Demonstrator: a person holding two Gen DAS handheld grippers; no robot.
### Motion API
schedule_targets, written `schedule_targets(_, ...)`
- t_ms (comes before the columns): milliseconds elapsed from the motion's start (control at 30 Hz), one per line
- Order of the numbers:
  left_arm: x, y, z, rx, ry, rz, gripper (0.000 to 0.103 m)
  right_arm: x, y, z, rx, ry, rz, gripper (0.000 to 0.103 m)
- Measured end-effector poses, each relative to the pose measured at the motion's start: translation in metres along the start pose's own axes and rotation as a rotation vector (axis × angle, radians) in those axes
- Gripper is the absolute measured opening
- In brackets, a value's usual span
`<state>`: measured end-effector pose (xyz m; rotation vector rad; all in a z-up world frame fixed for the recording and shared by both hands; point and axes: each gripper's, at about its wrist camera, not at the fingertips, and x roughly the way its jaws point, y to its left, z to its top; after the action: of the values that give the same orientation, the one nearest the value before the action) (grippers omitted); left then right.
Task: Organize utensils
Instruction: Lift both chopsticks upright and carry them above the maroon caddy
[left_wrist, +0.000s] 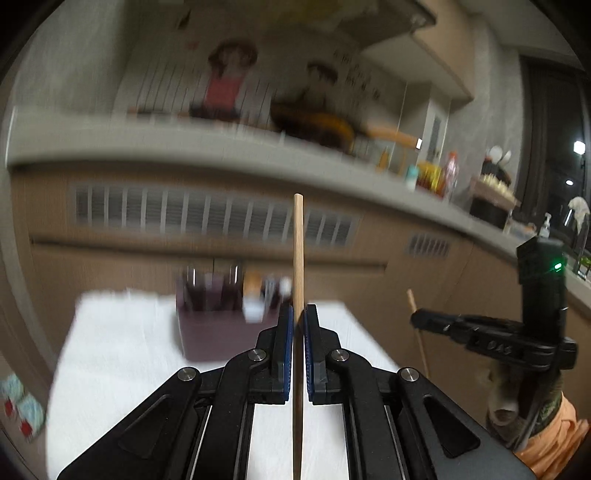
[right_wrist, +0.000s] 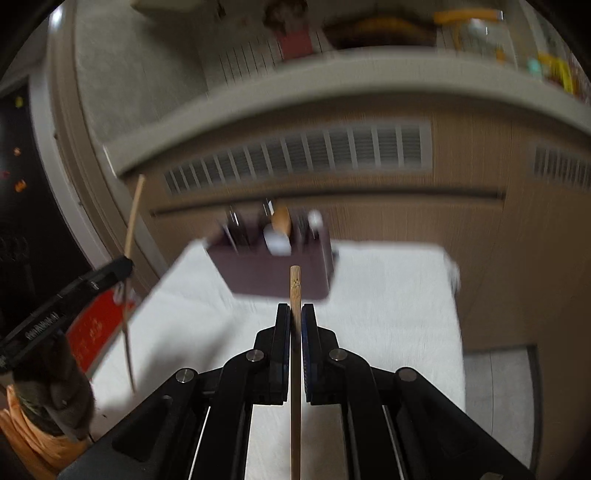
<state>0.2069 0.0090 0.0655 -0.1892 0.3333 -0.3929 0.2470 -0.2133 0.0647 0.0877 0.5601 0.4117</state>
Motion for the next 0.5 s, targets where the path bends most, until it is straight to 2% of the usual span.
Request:
schedule_targets(33,-0.003,-0.004,0.015,0.013,-0.043,0.002,0.006,-0.012,0.007,0.02,-0.018,-0.074,-0.004,0.007)
schedule_targets(167,-0.002,-0.011,0.07,0.049,-0.188,0.0,0.006,-0.039,0.034,0.085,-0.087,-0.273,0.003,0.007)
schedule_targets(300,0.015,-0.003,0.1,0.037,-0.307,0.022,0.006,-0.033,0.048,0.122,-0.121,-0.433,0.023,0.007)
schedule_targets(433,0.042,0.014,0.1,0.054,-0.374,0.089,0.006,-0.001,0.046,0.129,-0.136,-0.491,0.026,0.007)
schedule_targets(500,0.061,0.022,0.096,0.087,-0.369,0.115,0.006,0.024,0.04,0.129,-0.142,-0.487,0.01,0.007)
